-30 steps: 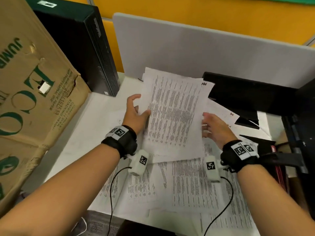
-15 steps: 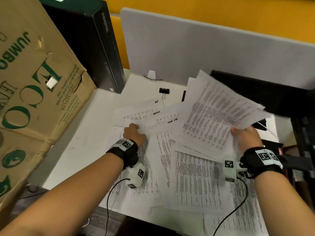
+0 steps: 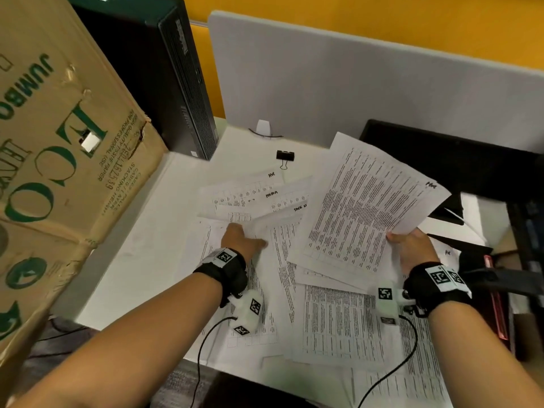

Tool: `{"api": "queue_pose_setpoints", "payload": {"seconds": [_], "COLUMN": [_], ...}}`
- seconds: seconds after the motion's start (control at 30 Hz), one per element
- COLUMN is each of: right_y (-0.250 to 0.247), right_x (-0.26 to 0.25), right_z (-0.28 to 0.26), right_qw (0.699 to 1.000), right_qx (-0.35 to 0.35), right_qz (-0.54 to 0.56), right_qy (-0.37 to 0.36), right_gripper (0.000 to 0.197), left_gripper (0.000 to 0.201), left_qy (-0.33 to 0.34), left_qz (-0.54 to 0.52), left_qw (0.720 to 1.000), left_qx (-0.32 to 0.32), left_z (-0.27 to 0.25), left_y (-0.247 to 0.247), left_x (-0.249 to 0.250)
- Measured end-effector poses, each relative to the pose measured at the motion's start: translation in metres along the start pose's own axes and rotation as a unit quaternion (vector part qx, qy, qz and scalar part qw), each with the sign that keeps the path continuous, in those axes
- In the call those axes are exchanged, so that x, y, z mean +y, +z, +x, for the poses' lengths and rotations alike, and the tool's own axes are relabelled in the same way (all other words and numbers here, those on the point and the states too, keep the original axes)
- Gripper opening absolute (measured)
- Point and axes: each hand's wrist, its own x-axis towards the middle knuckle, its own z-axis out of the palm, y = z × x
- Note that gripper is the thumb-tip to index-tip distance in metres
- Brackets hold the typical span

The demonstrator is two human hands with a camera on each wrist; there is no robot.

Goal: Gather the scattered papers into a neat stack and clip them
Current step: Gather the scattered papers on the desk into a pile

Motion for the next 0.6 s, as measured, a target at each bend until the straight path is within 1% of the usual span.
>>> {"api": "queue_pose_setpoints", "payload": {"seconds": [0.07, 0.1, 0.13, 0.17, 0.2, 0.23, 0.33, 0.37, 0.4, 0.43, 0.47, 0.5, 0.57, 0.6], "right_y": [-0.001, -0.001, -0.001, -0.002, -0.003, -0.004, -0.007, -0.008, -0.009, -0.009, -0.009, -0.01, -0.012, -0.012], "right_x": [0.001, 0.002, 0.002, 0.003, 0.003, 0.004, 0.003, 0.004, 0.004, 0.005, 0.005, 0.007, 0.008, 0.008], "right_z": [-0.003, -0.003, -0.004, -0.004, -0.004, -0.003, -0.003, -0.003, -0.004, -0.005, -0.007, -0.006, -0.008, -0.009], "right_qw": [1.0, 1.0, 0.999, 0.999, 0.999, 0.999, 1.0, 1.0, 1.0, 0.999, 0.999, 0.998, 0.995, 0.993], "right_qx": [-0.006, -0.005, -0.005, -0.005, -0.005, -0.007, -0.01, -0.011, -0.014, -0.016, -0.019, -0.017, -0.016, -0.018], "right_qz": [0.021, 0.026, 0.028, 0.035, 0.039, 0.041, 0.013, 0.003, -0.012, -0.027, -0.047, -0.066, -0.098, -0.115], "right_qy": [0.012, 0.014, 0.018, 0.02, 0.025, 0.027, 0.023, 0.018, 0.014, 0.006, -0.002, -0.007, -0.011, -0.012], "right_gripper": [0.038, 0.038, 0.039, 0.04, 0.042, 0.043, 0.043, 0.042, 0.041, 0.04, 0.038, 0.036, 0.034, 0.033], "left_gripper": [0.06, 0.052, 0.039, 0.022, 0.01, 0.005, 0.009, 0.018, 0.025, 0.024, 0.015, 0.014, 0.027, 0.03], "left_qy": [-0.012, -0.007, 0.011, 0.042, 0.076, 0.115, 0.211, 0.234, 0.253, 0.268, 0.282, 0.297, 0.317, 0.327], "left_qz": [0.009, 0.0, -0.007, -0.009, -0.004, -0.001, 0.042, 0.059, 0.068, 0.066, 0.071, 0.067, 0.069, 0.065], "left_qw": [0.999, 0.999, 0.999, 0.998, 0.997, 0.993, 0.975, 0.967, 0.959, 0.952, 0.946, 0.94, 0.929, 0.922], "left_qx": [-0.041, -0.05, -0.049, -0.038, -0.022, -0.005, 0.049, 0.079, 0.108, 0.132, 0.146, 0.154, 0.175, 0.196], "left_z": [-0.004, -0.006, -0.01, -0.013, -0.016, -0.017, -0.021, -0.019, -0.018, -0.018, -0.018, -0.015, -0.014, -0.015], "left_y": [0.001, 0.001, 0.001, -0.001, -0.005, -0.01, -0.03, -0.037, -0.045, -0.054, -0.063, -0.071, -0.085, -0.093], "left_x": [-0.003, -0.002, 0.002, 0.007, 0.015, 0.024, 0.055, 0.065, 0.074, 0.085, 0.095, 0.102, 0.118, 0.125]}}
